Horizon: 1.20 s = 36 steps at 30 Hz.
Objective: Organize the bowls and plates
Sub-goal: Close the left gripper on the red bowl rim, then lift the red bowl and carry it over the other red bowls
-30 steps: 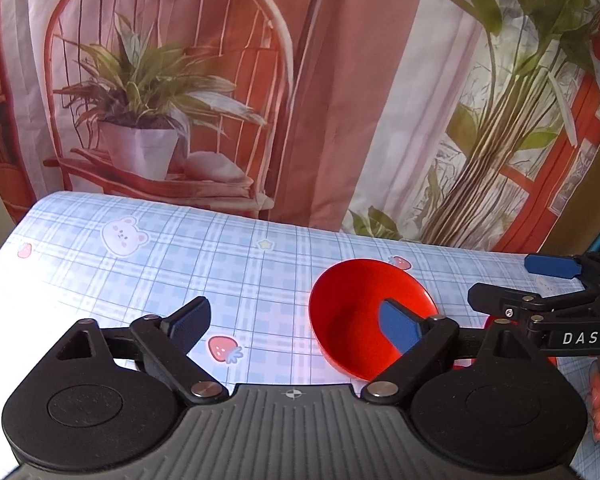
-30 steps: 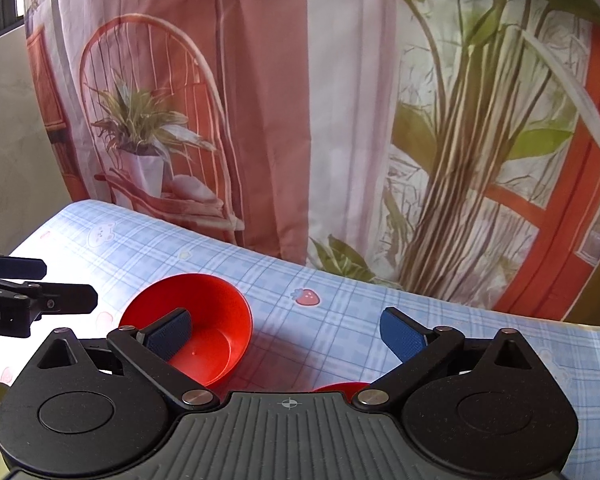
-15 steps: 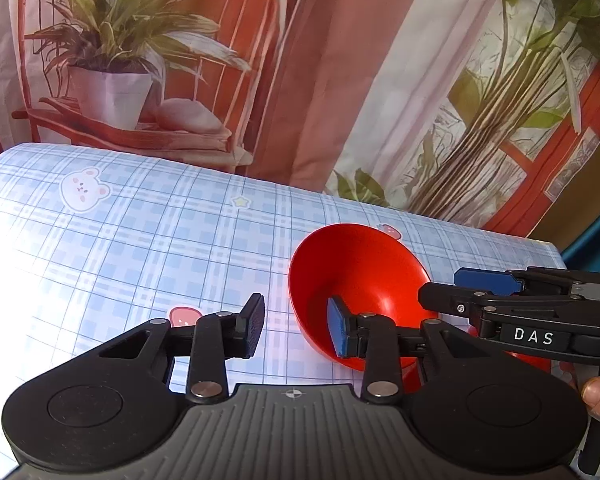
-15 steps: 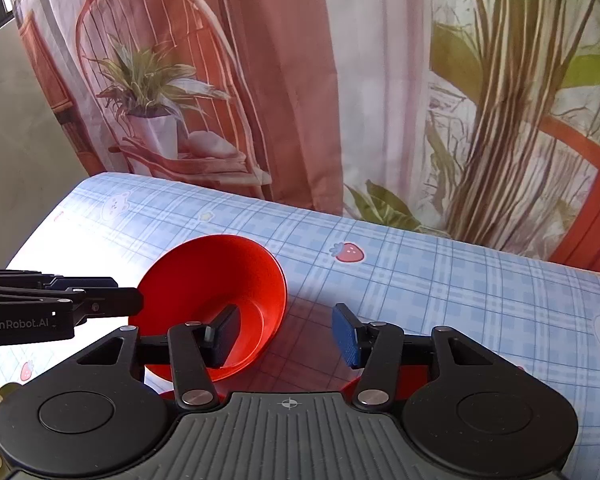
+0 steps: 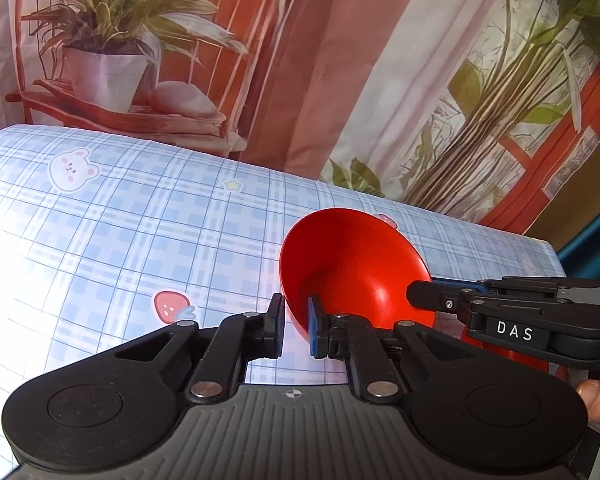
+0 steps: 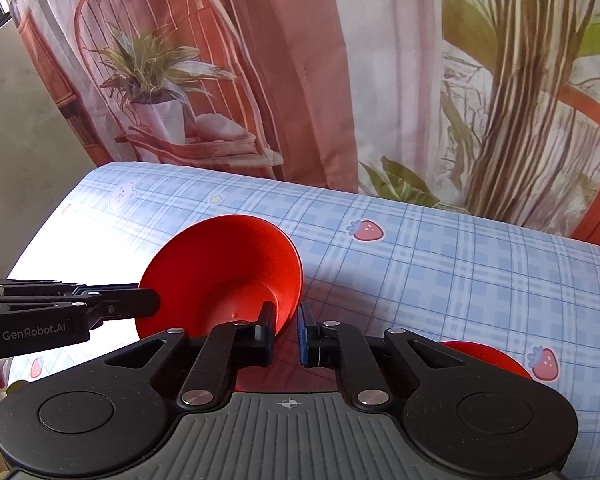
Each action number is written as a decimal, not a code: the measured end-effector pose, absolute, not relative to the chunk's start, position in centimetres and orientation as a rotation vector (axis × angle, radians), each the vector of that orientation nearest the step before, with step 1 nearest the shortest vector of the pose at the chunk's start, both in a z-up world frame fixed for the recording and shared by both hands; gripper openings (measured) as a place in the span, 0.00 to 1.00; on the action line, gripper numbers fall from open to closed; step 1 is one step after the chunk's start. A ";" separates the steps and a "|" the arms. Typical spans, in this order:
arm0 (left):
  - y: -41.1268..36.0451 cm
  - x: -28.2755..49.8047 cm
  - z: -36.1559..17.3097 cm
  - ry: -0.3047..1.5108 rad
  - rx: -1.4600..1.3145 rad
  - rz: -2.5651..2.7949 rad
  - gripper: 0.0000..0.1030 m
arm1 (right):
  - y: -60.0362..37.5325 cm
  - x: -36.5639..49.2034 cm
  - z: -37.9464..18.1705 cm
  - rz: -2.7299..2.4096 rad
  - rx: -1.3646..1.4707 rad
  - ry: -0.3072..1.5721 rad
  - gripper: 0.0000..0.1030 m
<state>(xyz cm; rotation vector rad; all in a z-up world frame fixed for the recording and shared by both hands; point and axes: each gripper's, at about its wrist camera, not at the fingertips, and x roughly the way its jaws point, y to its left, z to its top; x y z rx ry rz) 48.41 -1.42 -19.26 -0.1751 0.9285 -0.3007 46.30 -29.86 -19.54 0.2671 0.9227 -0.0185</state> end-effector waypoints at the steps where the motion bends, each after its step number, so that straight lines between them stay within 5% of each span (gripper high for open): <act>1: -1.4 48.4 -19.3 0.927 -0.173 -0.301 0.13 | -29.9 46.3 -19.6 -0.020 0.270 0.922 0.10; 36: -3.0 40.1 -12.4 0.808 -0.068 -0.361 0.13 | -28.4 37.7 -13.5 -0.067 0.272 0.795 0.09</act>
